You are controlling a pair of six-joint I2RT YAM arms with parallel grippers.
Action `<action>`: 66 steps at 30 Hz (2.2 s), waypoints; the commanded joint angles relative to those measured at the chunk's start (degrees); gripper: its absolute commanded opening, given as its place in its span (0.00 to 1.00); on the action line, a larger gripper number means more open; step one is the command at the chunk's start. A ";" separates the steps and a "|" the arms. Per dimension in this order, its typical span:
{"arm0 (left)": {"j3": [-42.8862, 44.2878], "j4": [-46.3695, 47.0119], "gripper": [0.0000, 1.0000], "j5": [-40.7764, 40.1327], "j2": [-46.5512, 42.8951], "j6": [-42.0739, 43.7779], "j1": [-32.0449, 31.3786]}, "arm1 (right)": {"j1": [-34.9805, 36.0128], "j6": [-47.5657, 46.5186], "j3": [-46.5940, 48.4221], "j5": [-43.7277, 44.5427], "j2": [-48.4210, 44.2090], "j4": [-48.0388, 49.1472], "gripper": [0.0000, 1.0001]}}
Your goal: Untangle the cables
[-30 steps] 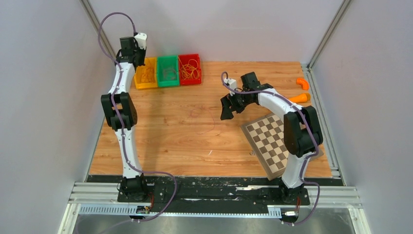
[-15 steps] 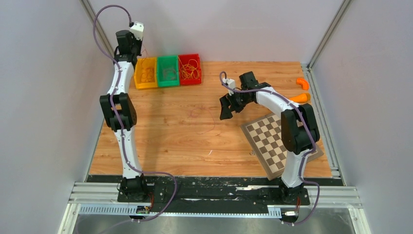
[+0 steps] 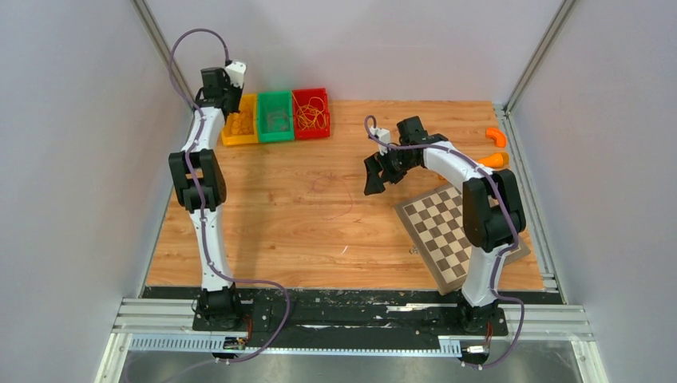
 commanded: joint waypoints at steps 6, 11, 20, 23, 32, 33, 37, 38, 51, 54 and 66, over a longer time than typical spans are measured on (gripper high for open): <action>4.44 -8.22 0.60 2.55 -0.70 -4.09 0.25 | -0.74 -0.96 1.39 -1.76 -0.56 -0.67 0.92; 2.82 -11.83 0.85 6.77 -9.85 -9.79 0.30 | -0.75 -0.89 1.77 -3.09 -1.39 -0.68 0.92; -18.83 -26.40 1.00 36.72 -30.46 -4.80 -1.78 | -1.66 -1.57 -0.08 -3.91 -5.53 -1.72 0.92; -26.31 -32.12 1.00 38.22 -33.75 -0.31 -5.55 | -2.75 -1.90 -0.84 -5.18 -6.87 -3.54 0.92; -45.58 -17.86 1.00 27.53 -35.85 -12.73 -19.18 | -3.80 -1.76 -4.49 -5.41 -8.79 -5.18 0.89; -46.42 -15.90 1.00 27.66 -35.21 -14.64 -19.77 | -3.80 -1.67 -4.77 -5.41 -9.13 -5.20 0.89; -46.57 -13.59 1.00 25.28 -32.26 -15.83 -22.02 | -3.86 -1.64 -6.25 -5.33 -10.36 -5.22 0.89; -46.31 -13.51 1.00 24.51 -31.60 -15.93 -22.28 | -3.82 -1.78 -6.74 -5.25 -10.66 -5.19 0.89; -40.86 -13.05 0.99 14.85 -21.31 -14.80 -26.25 | -3.86 -2.01 -8.98 -4.28 -12.52 -5.04 0.89; -38.91 -13.47 0.92 12.48 -18.84 -15.15 -26.78 | -3.83 -2.10 -9.07 -4.36 -12.37 -5.00 0.89; -34.85 -23.10 0.61 14.12 -18.54 -12.38 -26.84 | -4.28 -2.53 -9.33 -3.39 -12.47 -5.04 0.89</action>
